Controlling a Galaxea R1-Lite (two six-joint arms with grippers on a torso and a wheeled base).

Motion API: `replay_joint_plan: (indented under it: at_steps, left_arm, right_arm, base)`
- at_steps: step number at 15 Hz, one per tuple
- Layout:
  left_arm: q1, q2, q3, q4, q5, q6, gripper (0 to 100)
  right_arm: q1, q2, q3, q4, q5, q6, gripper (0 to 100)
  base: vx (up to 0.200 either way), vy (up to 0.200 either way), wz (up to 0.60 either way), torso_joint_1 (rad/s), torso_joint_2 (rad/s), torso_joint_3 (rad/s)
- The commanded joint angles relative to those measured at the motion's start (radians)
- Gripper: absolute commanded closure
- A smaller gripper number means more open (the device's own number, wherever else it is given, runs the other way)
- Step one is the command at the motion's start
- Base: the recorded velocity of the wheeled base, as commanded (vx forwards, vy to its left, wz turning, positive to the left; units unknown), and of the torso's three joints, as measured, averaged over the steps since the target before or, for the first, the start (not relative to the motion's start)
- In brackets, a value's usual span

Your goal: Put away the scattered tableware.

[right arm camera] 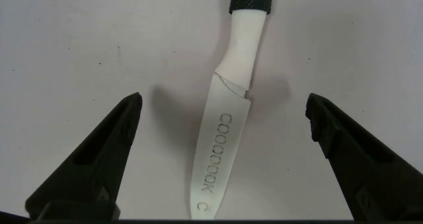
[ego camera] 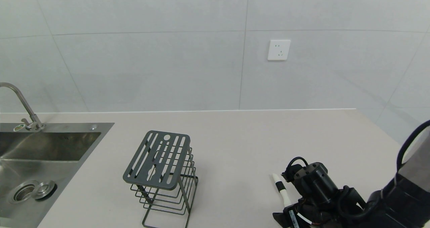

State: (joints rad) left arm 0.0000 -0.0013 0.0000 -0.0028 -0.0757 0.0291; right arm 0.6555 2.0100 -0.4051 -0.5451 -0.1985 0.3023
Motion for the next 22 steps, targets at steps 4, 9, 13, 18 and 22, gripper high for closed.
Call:
replay_joint_plan:
  at_steps: [4, 9, 13, 18, 22]
  left_arm:
    - [0.000, 0.001, 0.000, 0.000, 0.001, -0.002, 0]
    - [0.000, 0.001, 0.000, 0.000, 0.001, 0.000, 0]
    - [0.000, 0.001, 0.000, 0.000, 0.001, -0.002, 0]
    - [0.000, 0.001, 0.000, 0.000, 0.001, -0.002, 0]
    - [0.000, 0.001, 0.000, 0.000, -0.001, -0.002, 0]
  right_arm:
    - [-0.019, 0.042, -0.001, -0.042, 0.001, 0.000, 0]
    - [-0.013, 0.069, -0.006, -0.049, -0.002, -0.002, 100]
    - [-0.010, 0.072, 0.029, -0.049, -0.002, -0.003, 100]
    - [-0.011, 0.026, -0.008, -0.095, -0.002, -0.005, 100]
    - [-0.063, -0.070, -0.024, -0.279, 0.074, -0.083, 100]
  base:
    - [0.000, 0.000, 0.00, 0.000, 0.00, 0.000]
    - [0.000, 0.000, 0.00, 0.000, 0.00, 0.000]
    - [0.000, 0.000, 0.00, 0.000, 0.00, 0.000]
    - [0.000, 0.000, 0.00, 0.000, 0.00, 0.000]
    - [0.000, 0.000, 0.00, 0.000, 0.00, 0.000]
